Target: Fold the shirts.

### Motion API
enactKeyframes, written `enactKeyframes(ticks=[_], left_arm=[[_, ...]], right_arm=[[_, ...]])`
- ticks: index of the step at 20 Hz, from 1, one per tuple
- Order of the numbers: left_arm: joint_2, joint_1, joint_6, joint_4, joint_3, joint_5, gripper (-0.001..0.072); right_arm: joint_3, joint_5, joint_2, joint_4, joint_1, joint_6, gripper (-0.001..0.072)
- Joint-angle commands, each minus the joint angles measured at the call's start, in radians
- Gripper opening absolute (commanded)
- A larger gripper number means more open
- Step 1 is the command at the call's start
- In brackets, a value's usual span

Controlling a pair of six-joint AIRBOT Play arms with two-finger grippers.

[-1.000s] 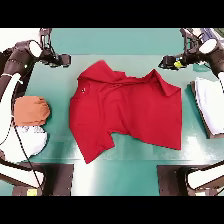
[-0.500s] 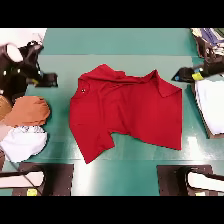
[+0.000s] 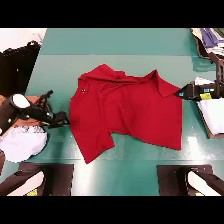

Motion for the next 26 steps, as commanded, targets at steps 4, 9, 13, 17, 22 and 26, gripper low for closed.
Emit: enactKeyframes(ticks=[4, 9, 13, 17, 22, 26], left_arm=[[0.027, 0.001, 0.018, -0.140, -0.133, 0.194, 0.0429], [0.027, 0.001, 0.021, -0.175, -0.155, 0.259, 0.0428], [0.027, 0.001, 0.063, -0.204, -0.154, 0.266, 0.0028], [0.027, 0.001, 0.104, -0.178, -0.082, 0.193, 0.0027], [0.027, 0.001, 0.146, -0.177, -0.021, 0.143, 0.0027], [0.027, 0.001, 0.168, -0.178, -0.022, 0.147, 0.0028]], right_arm=[[-0.032, 0.010, 0.093, 0.016, -0.005, -0.003, 0.0385], [-0.032, 0.034, 0.107, 0.017, -0.005, -0.003, 0.0385], [-0.040, 0.031, 0.106, -0.003, -0.006, -0.003, 0.0385], [-0.178, 0.092, 0.107, -0.198, -0.006, 0.042, 0.0385], [-0.409, 0.133, 0.107, -0.325, -0.119, 0.070, 0.0387], [-0.562, 0.183, 0.106, -0.316, -0.328, 0.069, 0.0387]])
